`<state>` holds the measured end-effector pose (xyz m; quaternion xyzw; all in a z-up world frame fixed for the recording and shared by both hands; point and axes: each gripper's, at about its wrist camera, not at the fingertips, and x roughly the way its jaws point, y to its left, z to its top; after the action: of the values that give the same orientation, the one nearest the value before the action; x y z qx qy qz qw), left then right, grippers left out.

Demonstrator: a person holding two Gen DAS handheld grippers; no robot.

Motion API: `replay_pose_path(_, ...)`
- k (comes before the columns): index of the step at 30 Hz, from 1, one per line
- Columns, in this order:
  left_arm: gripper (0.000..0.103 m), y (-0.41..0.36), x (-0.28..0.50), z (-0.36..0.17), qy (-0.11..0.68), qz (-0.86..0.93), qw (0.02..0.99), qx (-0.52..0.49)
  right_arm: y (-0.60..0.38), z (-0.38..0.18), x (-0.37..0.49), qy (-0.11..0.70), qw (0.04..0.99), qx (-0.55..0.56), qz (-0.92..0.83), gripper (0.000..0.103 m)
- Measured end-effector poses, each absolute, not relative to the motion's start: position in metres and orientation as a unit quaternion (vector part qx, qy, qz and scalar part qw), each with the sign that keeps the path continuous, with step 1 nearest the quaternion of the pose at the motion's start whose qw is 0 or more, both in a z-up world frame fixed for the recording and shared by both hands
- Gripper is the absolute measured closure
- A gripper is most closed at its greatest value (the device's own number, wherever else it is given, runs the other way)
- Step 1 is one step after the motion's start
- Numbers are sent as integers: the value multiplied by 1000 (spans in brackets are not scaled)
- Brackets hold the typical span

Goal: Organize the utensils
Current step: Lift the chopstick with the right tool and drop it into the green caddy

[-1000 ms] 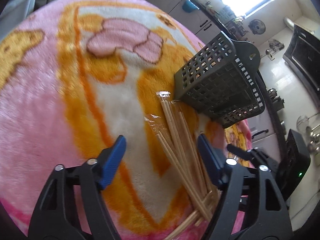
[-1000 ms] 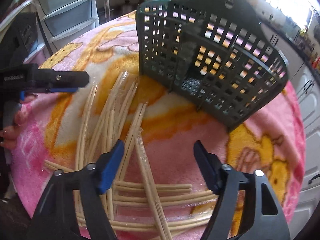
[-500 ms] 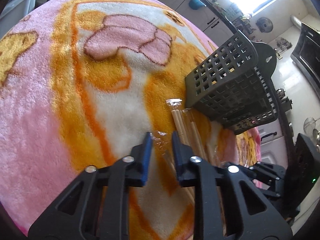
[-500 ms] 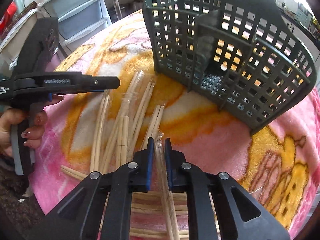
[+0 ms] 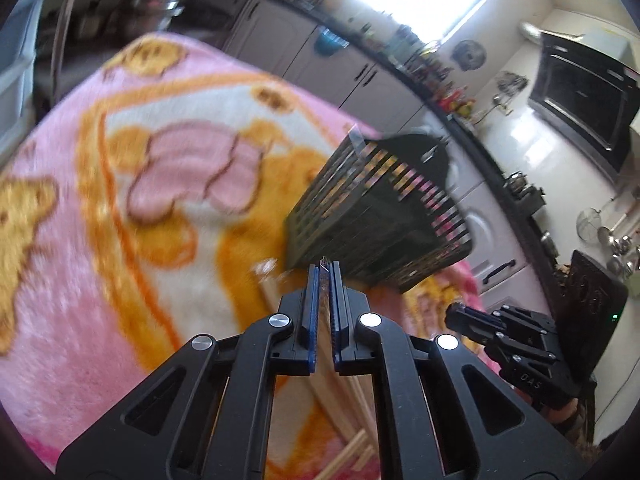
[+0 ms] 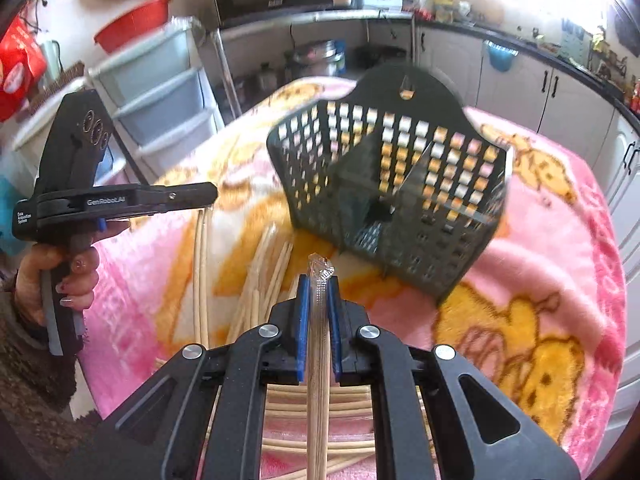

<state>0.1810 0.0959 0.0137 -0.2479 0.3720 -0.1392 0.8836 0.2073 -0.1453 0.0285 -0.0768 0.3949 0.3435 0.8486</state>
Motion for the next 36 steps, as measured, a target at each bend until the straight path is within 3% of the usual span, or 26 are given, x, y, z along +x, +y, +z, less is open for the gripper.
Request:
replay_pose_path(22,103,53,178,146,232,-201,935,-178,-194,139,192,184,931,12,315,94)
replay_pose_path(36,103,31,207,179,201,-214,941,-169,-212,174,224,122,950,40,284,94)
